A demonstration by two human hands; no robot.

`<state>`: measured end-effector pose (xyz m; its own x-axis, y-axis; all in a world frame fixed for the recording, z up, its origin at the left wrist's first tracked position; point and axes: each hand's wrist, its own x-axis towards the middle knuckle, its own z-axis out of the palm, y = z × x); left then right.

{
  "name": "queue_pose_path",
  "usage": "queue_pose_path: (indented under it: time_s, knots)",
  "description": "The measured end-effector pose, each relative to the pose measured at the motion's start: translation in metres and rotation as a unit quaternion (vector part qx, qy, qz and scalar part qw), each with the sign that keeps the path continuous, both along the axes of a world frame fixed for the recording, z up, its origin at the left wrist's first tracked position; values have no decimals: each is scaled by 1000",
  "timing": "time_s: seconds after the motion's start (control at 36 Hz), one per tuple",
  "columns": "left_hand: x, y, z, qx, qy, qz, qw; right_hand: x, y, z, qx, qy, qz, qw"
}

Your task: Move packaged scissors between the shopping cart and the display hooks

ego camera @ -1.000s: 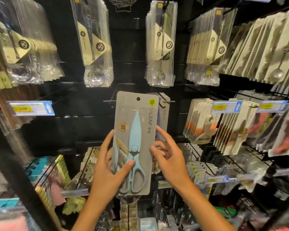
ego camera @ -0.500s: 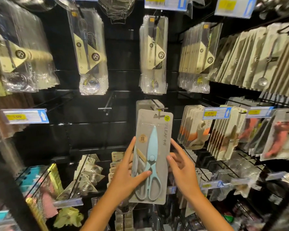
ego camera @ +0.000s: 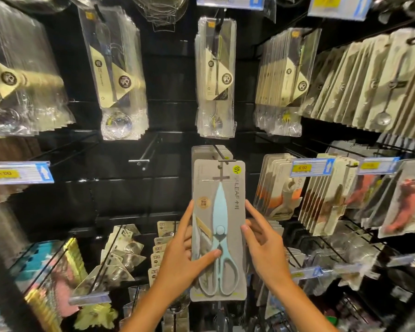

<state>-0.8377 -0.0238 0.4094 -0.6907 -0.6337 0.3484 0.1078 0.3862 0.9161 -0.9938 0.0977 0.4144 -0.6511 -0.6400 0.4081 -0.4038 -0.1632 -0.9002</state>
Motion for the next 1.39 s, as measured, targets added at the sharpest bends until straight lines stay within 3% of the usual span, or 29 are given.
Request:
queue_pose_path:
  time_s: [0.33, 0.67, 0.78, 1.03, 1.17, 1.28, 1.39]
  knots:
    - [-20, -11, -12, 0, -52, 26, 998, -18, -15, -18, -3, -19, 11, 1000]
    - [-54, -51, -8, -35, -106, 52, 992, -53, -64, -18, 98, 38, 97, 990]
    - [-65, -57, 0, -34, -126, 59, 990, -61, -78, -18, 110, 52, 82, 989]
    - [-63, -64, -10, -78, -196, 136, 968, -73, -83, -38, 92, 72, 32, 993]
    - [-31, -51, -35, -146, -245, 176, 942, -66, -69, -48, 69, 94, 30, 993]
    - [12, -36, -55, -170, -288, 207, 919, -49, -70, -67, 94, 134, 128, 978]
    - [76, -13, -73, -184, -342, 238, 890, -12, -80, -88, 137, 168, 269, 938]
